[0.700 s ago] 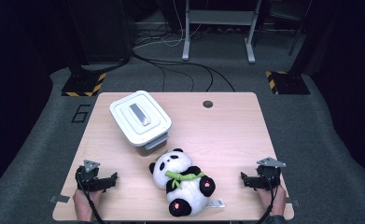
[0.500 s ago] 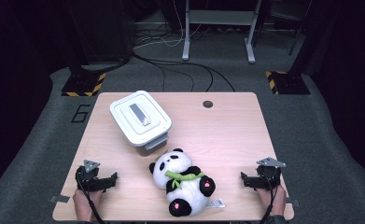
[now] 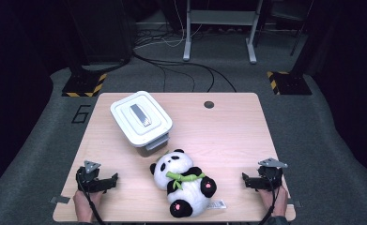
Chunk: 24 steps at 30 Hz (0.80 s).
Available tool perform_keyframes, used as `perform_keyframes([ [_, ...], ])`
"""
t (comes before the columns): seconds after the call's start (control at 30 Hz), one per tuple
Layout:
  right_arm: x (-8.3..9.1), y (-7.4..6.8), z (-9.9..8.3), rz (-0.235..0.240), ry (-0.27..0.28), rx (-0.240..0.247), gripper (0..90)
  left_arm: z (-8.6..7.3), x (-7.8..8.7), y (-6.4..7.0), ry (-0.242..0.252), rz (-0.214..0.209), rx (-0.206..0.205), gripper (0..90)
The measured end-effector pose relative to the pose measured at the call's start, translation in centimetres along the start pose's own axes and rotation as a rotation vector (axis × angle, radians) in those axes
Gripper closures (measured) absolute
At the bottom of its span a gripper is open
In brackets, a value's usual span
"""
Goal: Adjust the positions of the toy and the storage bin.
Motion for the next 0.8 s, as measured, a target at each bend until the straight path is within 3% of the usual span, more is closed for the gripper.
perform_keyframes([
  [0.6, -0.01, -0.03, 0.17, 0.005, -0.021, 0.005, 0.0, 0.00, 0.00, 0.02, 0.000, -0.001, -0.002, 2.1],
  [0.8, 0.76, -0.37, 0.89, 0.066, 0.007, 0.000, 0.0, 0.01, 0.00, 0.02, 0.000, -0.001, -0.002, 2.1],
])
Point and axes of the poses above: each handheld gripper's, and its own axes: x roughly backward along the jaws, z roughly out of its top, y roughly to its right, the point moved 2 cm from there along -x, roughly forward along the jaws, and after that the axes turned 14 degrees about x, right-handed, at the moved point
